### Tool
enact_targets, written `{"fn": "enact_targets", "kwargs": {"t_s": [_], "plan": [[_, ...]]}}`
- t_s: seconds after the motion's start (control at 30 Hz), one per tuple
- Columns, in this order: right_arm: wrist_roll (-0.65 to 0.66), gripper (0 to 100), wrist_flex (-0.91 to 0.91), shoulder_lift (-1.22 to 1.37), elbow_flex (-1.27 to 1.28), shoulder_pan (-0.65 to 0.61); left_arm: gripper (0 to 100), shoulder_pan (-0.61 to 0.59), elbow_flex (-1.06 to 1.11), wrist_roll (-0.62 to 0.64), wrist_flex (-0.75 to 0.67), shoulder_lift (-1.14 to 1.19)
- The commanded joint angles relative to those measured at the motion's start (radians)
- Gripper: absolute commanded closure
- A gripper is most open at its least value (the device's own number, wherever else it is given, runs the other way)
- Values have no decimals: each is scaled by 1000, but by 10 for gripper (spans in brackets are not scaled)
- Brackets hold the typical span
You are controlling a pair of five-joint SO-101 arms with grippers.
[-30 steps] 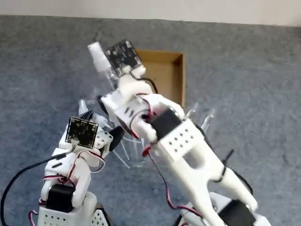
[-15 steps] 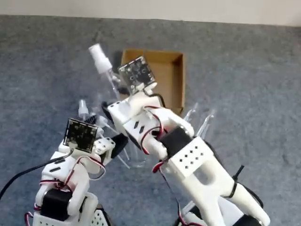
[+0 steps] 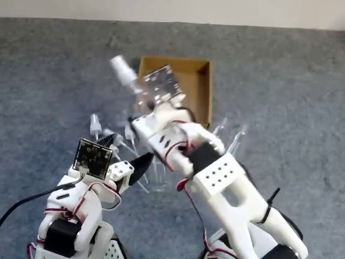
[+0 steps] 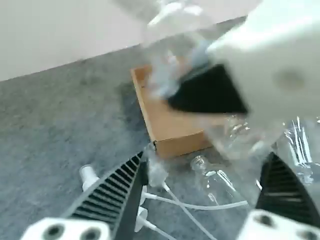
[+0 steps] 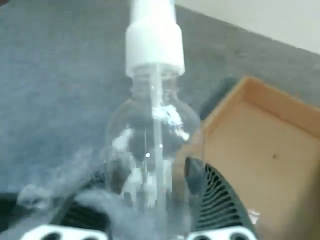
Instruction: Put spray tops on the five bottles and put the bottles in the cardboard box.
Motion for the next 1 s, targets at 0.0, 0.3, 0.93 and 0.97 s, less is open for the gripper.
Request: {"fn": "enact_targets", "kwargs": {"t_s": [0.0,0.3,0.93,0.97], "plan": [[5,994,4,-35,-7,77,706,-28,-45,11,8,-1],[192,995,275,-257,35,624,706,-101,30,-20,-15,-1],[516,995,-4,-255,636,1187,706,-108,31,-20,-18,2],[516,995,-4,-255,650,1202,706,-108,38,-20,-18,2]]}}
